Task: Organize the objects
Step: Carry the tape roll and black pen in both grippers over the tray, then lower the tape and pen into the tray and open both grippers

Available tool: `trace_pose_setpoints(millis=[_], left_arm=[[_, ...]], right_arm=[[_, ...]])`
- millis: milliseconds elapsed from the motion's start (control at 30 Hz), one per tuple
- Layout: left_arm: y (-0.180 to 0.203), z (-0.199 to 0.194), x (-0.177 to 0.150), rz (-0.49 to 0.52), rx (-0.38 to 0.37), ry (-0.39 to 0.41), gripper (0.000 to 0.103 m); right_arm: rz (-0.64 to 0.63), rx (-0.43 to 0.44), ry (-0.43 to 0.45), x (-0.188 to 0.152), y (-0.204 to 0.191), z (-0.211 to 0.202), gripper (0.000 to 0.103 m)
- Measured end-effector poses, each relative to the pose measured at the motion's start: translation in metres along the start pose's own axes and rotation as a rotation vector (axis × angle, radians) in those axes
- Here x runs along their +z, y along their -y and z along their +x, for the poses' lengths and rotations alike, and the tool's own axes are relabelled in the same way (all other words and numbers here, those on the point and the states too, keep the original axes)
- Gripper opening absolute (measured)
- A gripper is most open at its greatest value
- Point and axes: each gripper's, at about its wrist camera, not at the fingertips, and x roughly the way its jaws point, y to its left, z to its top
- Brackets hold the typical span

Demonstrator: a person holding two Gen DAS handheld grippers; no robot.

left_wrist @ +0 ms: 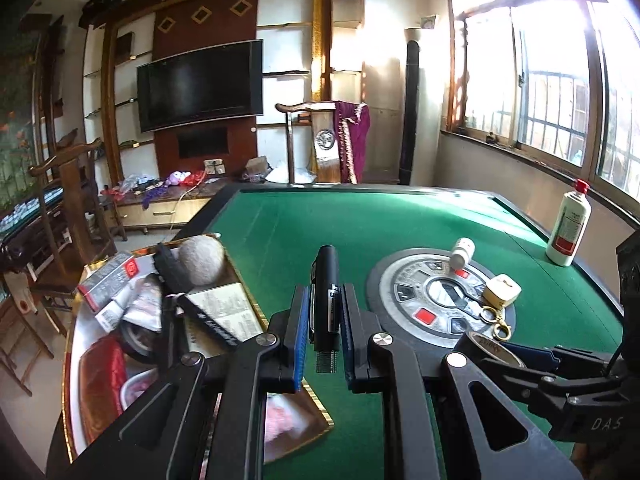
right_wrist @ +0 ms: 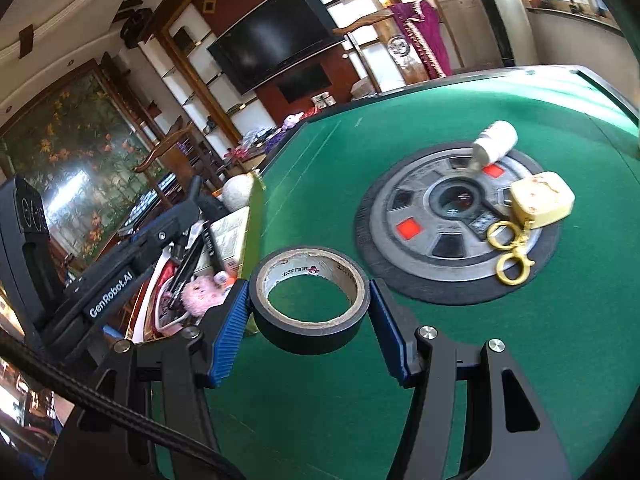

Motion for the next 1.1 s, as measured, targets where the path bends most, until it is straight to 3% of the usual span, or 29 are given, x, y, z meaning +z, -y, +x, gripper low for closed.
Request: trace_pose_setpoints(millis=[300, 667, 833, 967, 1100], left_arm=[[-0.074, 0.005, -0.003, -0.125, 0.076, -0.023, 0.012], [-0.182, 0.016, -0.02, -0.342, 0.23, -0.09, 0.012], [-0.2, 0.026, -0.029, -0.389, 0.248, -0.139, 0.012], [-0.208, 0.031, -0.034, -0.413, 0.262, -0.165, 0.012], [-0.209, 0.036, -0.037, -0.418, 0.265, -0.187, 0.012]], right_arm=[[-0.12, 0.054, -0.05, 0.0, -0.065, 0.04, 0.059], [-0.297, 0.094, -0.107, -0.013, -0.141, 0.086, 0.059], [-0.371, 0.092, -0.124, -0.024, -0.167, 0.104, 0.059], [-0.465, 0.034, -0.109, -0.025, -0.186, 0.115, 0.059], [-0.472, 0.004, -0.11, -0.004, -0.193, 0.135, 0.059]])
